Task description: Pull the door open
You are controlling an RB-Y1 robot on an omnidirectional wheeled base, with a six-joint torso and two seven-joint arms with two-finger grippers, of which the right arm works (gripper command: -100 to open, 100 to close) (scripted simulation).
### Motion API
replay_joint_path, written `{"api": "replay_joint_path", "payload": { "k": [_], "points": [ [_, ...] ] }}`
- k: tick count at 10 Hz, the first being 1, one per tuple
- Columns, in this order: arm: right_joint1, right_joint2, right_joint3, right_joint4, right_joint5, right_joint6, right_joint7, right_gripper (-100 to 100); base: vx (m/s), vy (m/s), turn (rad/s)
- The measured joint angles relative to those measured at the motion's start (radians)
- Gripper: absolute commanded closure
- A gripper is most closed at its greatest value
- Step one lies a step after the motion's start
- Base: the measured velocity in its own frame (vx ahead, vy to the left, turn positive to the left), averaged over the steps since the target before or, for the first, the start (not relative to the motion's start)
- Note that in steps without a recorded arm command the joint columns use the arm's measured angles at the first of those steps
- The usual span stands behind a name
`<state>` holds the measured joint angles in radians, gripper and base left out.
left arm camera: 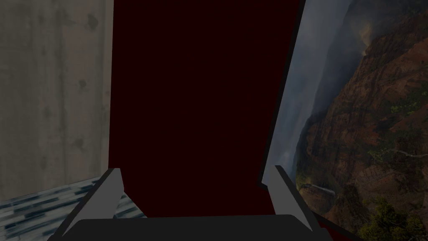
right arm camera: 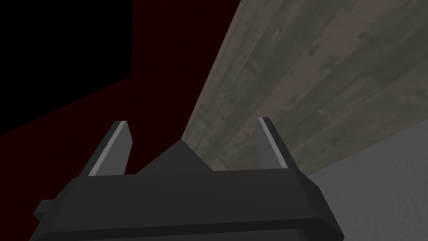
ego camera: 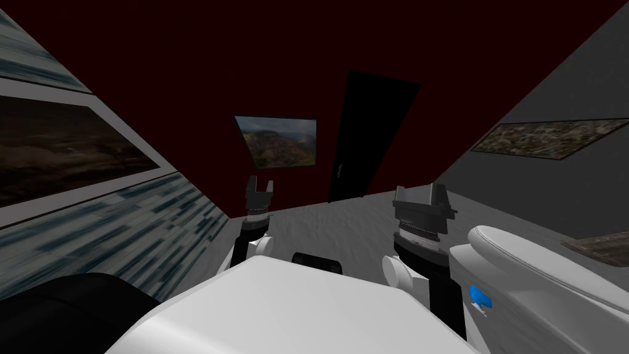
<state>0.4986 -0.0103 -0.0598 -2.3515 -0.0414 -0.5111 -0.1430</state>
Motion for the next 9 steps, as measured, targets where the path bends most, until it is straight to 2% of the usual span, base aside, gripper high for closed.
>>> {"api": "replay_joint_path", "payload": {
  "k": [3,7,9],
  "points": [
    [-0.004,-0.017,0.020,0.050,-0.028,-0.016,-0.044,-100,0.115,-0.021,0.066],
    [-0.033,-0.040,0.033,0.124,-0.069,-0.026,-0.103,-100,0.101,-0.037,0.094],
    [-0.042,-0.055,0.043,0.180,-0.094,-0.048,-0.142,-100,0.122,-0.070,0.123]
  ]
}}
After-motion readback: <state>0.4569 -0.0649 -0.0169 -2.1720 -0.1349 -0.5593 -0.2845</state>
